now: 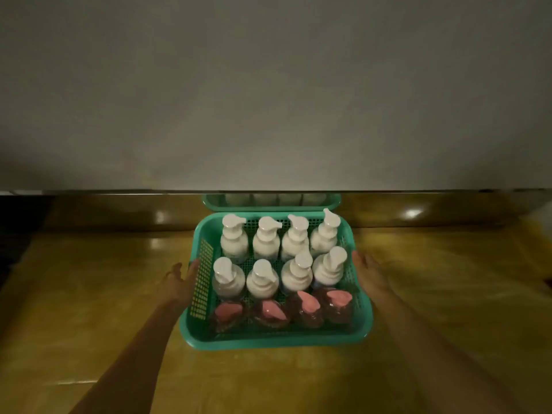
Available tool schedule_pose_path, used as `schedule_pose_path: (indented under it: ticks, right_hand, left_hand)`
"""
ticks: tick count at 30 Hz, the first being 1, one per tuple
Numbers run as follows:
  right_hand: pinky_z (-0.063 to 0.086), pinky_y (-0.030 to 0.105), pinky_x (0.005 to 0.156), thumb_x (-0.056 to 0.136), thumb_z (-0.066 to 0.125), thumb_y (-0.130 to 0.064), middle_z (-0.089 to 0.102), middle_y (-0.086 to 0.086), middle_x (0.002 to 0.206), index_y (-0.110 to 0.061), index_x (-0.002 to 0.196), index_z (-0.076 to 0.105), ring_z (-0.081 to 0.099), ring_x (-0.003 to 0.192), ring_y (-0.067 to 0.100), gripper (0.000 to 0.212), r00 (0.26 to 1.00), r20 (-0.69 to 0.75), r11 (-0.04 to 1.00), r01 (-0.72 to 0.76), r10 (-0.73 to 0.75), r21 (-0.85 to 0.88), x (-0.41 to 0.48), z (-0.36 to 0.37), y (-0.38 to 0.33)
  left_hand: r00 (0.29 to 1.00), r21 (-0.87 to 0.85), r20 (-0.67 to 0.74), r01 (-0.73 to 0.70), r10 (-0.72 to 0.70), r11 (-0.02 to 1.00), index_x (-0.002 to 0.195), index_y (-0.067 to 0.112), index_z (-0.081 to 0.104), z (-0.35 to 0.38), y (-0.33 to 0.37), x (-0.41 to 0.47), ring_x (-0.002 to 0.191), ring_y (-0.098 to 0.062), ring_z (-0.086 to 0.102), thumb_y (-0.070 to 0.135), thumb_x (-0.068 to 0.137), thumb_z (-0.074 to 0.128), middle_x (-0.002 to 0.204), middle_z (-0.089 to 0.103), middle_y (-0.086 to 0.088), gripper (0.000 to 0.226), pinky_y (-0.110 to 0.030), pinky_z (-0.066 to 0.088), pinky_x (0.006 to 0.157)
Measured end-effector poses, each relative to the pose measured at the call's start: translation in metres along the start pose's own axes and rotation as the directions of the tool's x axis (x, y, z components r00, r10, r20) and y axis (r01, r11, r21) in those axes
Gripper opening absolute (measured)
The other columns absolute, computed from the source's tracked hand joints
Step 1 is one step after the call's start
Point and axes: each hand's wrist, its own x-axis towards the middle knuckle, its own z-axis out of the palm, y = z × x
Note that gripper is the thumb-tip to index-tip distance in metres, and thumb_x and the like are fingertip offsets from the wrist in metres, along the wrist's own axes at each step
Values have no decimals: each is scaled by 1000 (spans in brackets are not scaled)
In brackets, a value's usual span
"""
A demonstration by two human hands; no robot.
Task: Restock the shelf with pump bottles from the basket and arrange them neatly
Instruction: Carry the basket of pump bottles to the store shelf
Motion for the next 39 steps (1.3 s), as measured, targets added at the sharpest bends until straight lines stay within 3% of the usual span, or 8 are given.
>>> schedule_pose_path:
  ticks: [5,12,16,20,23,31,35,39]
  right_hand:
    - [37,44,99,97,36,-29,54,27,127,1,123,50,49,117,42,42,1000,-9,999,-26,25,-21,16,16,17]
    - [45,46,91,97,37,-30,61,31,113,5,109,59,56,104,44,43,996,-62,998,-66,66,1,28,17,21]
    - [45,43,85,96,40,-26,62,30,108,5,103,60,57,100,43,38,994,-85,998,-68,66,-13,31,16,25]
    - [48,47,86,93,46,-28,65,28,102,0,93,61,59,96,41,33,992,-90,996,-88,91,33,34,18,28]
    - [47,40,76,93,47,-30,65,26,93,-4,81,58,60,86,37,31,992,-93,995,-82,86,52,33,17,30]
    - [48,40,72,93,47,-30,65,25,87,-9,72,55,61,80,36,30,994,-87,994,-59,67,90,25,13,29]
    - [49,42,71,93,47,-29,65,26,83,-10,67,53,62,80,40,32,994,-83,994,-60,67,87,17,9,30]
    - [44,35,66,94,45,-29,62,16,74,-13,64,51,59,72,31,34,997,-58,996,-51,55,77,8,3,28]
  left_hand:
    - [999,-67,12,-33,34,997,112,5,57,16,-14,19,100,-40,58,50,93,26,112,61,-28,58,-47,46,90]
    - [985,-84,-88,-154,146,985,91,0,58,26,-10,25,79,-37,59,30,94,41,87,63,-28,35,-34,37,65]
    - [984,-163,-114,-154,137,974,78,3,52,30,-12,29,70,-33,55,28,94,43,70,55,-15,30,-34,38,60]
    - [982,-191,-145,-149,122,970,72,1,52,31,-13,30,67,-31,53,27,94,43,69,55,-18,35,-38,39,62]
    - [979,-169,-158,-158,131,973,70,1,53,32,-14,29,66,-32,54,28,94,43,68,56,-20,37,-38,39,60]
    - [979,-201,-151,-169,140,965,73,-4,56,28,-12,25,65,-33,56,30,93,45,68,59,-22,40,-43,45,60]
    - [977,-213,-131,-191,166,958,73,-3,56,22,-7,21,62,-28,51,27,93,45,64,55,-15,38,-34,36,55]
    - [982,-224,-101,-179,160,958,76,-2,58,13,-5,17,61,-28,52,29,93,45,66,57,-15,37,-33,39,56]
